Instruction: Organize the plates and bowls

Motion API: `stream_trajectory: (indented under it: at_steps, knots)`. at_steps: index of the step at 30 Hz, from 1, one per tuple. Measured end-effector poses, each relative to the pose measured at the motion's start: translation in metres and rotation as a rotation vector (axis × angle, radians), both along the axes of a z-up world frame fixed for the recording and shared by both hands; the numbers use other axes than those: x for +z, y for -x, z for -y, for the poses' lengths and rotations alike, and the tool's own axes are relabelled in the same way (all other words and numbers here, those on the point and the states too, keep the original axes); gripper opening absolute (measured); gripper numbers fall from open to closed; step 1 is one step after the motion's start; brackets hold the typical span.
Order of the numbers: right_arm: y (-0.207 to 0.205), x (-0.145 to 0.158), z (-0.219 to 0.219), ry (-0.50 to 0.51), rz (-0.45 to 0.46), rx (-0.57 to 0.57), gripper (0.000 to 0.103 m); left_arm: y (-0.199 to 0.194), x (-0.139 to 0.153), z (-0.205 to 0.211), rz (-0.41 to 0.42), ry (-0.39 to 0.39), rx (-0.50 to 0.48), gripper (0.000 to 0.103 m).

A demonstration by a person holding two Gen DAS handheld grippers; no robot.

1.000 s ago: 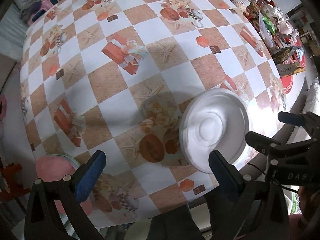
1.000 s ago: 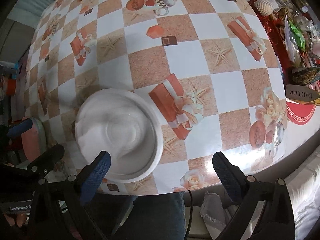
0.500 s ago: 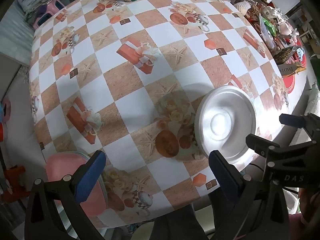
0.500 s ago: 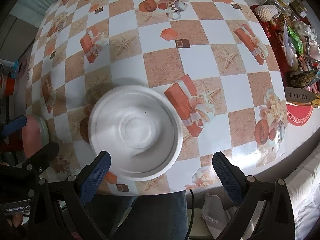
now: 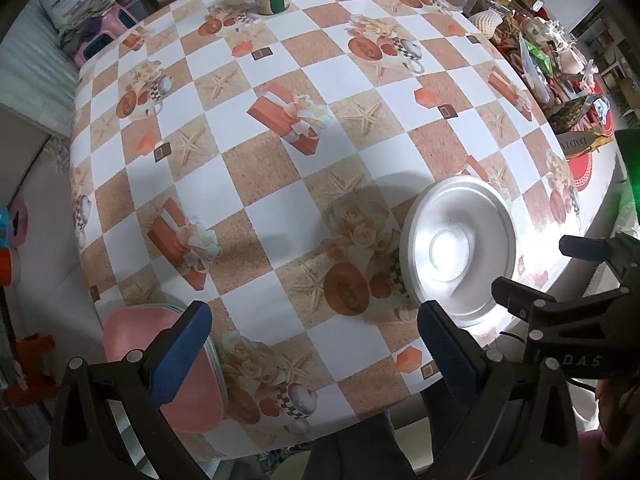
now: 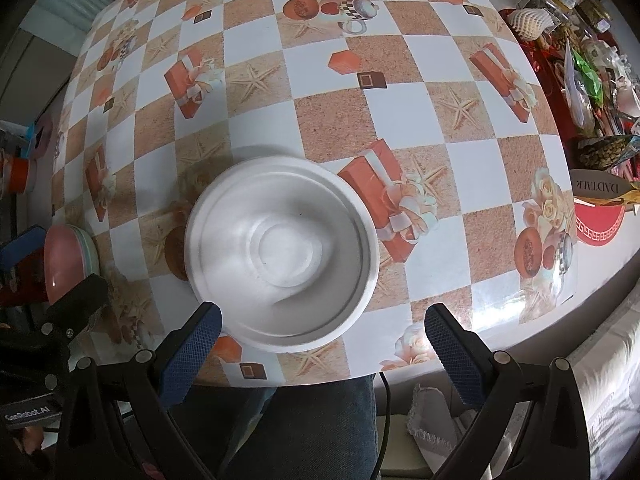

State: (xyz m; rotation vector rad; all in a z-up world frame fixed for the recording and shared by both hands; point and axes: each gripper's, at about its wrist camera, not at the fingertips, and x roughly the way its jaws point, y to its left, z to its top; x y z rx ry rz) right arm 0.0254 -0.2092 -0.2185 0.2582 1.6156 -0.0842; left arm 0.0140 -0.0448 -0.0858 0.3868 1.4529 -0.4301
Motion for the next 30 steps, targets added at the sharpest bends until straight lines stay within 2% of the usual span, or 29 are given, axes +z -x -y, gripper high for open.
stream_trajectory:
  at_steps: [18,25,30]
  knots:
    - [0.008,-0.001,-0.003,0.017,-0.015,-0.015,0.102,0.005,0.002,-0.001,0.024,0.016,-0.008,0.103]
    - [-0.004,0.001,-0.006,0.024,-0.021,0.056,0.102,0.001,0.001,0.001,0.026,-0.003,0.046,0.103]
    - [-0.007,-0.006,0.006,0.019,-0.044,0.109,0.102,0.006,-0.015,0.021,-0.025,-0.031,0.064,0.103]
